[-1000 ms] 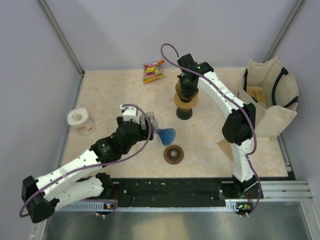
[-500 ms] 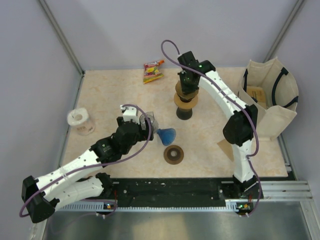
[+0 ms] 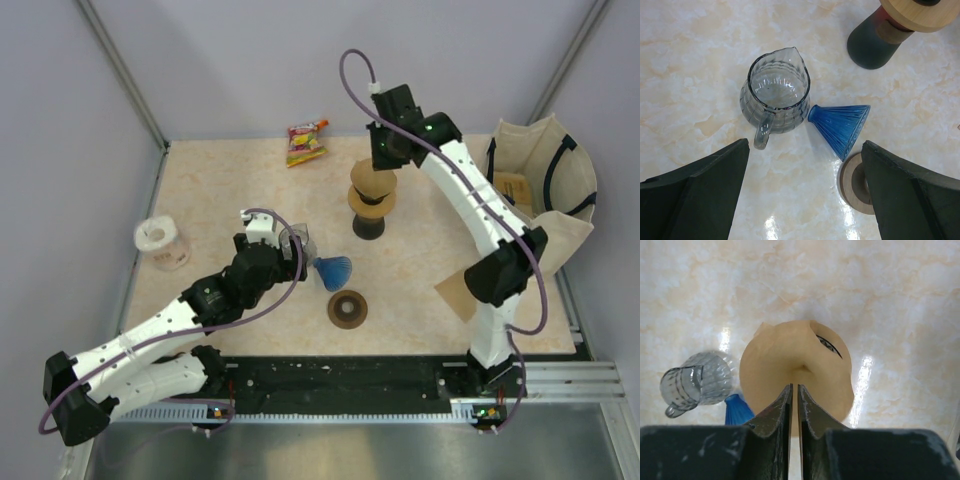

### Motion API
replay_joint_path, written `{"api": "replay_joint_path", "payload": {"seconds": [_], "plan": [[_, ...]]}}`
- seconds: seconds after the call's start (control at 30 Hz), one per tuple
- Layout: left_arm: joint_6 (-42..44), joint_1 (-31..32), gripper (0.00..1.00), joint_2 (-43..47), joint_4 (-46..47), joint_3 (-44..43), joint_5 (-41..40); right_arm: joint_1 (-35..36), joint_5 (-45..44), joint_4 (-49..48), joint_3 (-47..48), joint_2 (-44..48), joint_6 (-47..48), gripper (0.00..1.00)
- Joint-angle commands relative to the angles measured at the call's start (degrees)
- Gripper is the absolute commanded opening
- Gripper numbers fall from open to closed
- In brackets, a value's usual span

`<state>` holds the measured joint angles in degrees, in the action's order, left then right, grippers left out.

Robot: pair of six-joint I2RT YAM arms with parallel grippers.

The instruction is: Place the coffee filter in the dripper

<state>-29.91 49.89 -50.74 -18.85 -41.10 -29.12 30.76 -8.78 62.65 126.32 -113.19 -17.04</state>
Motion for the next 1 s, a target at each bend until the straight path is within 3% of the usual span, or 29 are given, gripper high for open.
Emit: {"api": "replay_joint_path", "payload": {"seconds": [0.0, 0.3, 0.57, 0.7, 0.97], "plan": [[0.0, -0.3, 0.99, 1.7, 2.3, -0.1, 0.2, 0.9, -0.9, -6.6, -5.3, 13.4, -0.6, 0.09], [-0.8, -0.4, 0.99, 2.1, 1.0, -0.9, -1.5, 0.8, -2.9, -27.5, -38.9, 40.3, -2.0, 0.12], [-3.0, -0.4, 0.99, 2.6, -2.1, -1.3, -4.4, 0.8, -0.1, -40.5, -64.6, 61.1, -5.3, 0.96], [-4.4, -0.6, 0.99, 2.8, -3.6, -1.3, -4.5, 0.8, 2.0, -46.1, -73.7, 69.0, -5.7, 0.99], [-7.2, -0.6, 0.99, 2.6, -5.2, -0.6, -2.3, 0.8, 1.1, -44.7, -83.2, 74.6, -6.6, 0.99]]}}
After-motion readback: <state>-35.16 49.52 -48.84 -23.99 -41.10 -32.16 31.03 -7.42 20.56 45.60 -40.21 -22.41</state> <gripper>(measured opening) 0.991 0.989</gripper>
